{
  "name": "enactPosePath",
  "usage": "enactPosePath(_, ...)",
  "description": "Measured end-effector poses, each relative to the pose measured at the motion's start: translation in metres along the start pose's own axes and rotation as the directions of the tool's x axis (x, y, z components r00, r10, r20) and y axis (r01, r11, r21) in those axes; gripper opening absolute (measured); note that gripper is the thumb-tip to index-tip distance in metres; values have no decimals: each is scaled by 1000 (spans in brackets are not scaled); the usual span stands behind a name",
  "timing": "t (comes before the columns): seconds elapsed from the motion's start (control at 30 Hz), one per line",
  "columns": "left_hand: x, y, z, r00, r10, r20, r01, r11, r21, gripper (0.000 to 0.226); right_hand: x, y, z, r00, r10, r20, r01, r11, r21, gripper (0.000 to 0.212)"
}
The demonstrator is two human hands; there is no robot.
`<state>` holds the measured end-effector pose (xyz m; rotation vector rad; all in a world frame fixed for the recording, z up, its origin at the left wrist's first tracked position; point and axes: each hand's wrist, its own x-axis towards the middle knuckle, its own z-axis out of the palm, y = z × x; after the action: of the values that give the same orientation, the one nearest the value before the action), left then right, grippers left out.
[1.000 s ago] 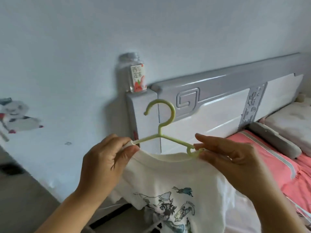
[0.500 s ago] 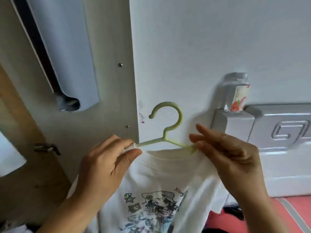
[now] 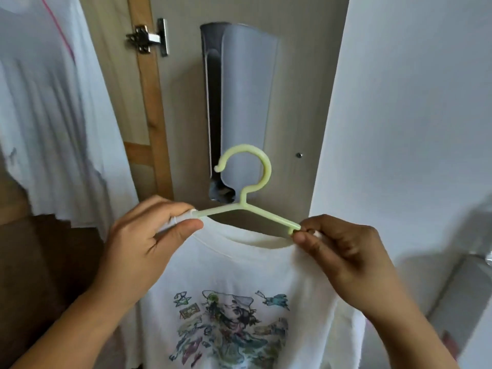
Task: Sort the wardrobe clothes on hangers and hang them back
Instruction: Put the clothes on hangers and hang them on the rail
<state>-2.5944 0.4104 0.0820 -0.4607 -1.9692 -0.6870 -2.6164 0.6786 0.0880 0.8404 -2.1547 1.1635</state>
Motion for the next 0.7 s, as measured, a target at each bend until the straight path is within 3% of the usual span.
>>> enactPosePath(0.17,-5,-31,-38,1000,-20,-9,21,989,147,54,7,3,17,997,30,-68,-22,993,113,24)
enactPosePath(0.27,-12,-27,-58,991,-125,-44,130,981,146,46,12,-3,33,999,30,-38,-25,992,125,26)
enactPosePath(0.4,-10,-14,-50,990,-137,45,124,968,217,46,24,-17,60,1000,-15,5,14,984,179,10)
enactPosePath(0.5,-10,-33,-47,988,-133,73,112,964,239,39,39,-26,79,996,-37,83,9,947,320,16)
enactPosePath(0.57,-13,-51,-55,989,-132,62,112,958,262,47,53,-35,92,989,-71,129,17,926,376,22)
enactPosePath(0.7,-4,-76,-76,992,-120,35,102,941,322,40,89,-58,129,971,-169,172,112,947,300,16)
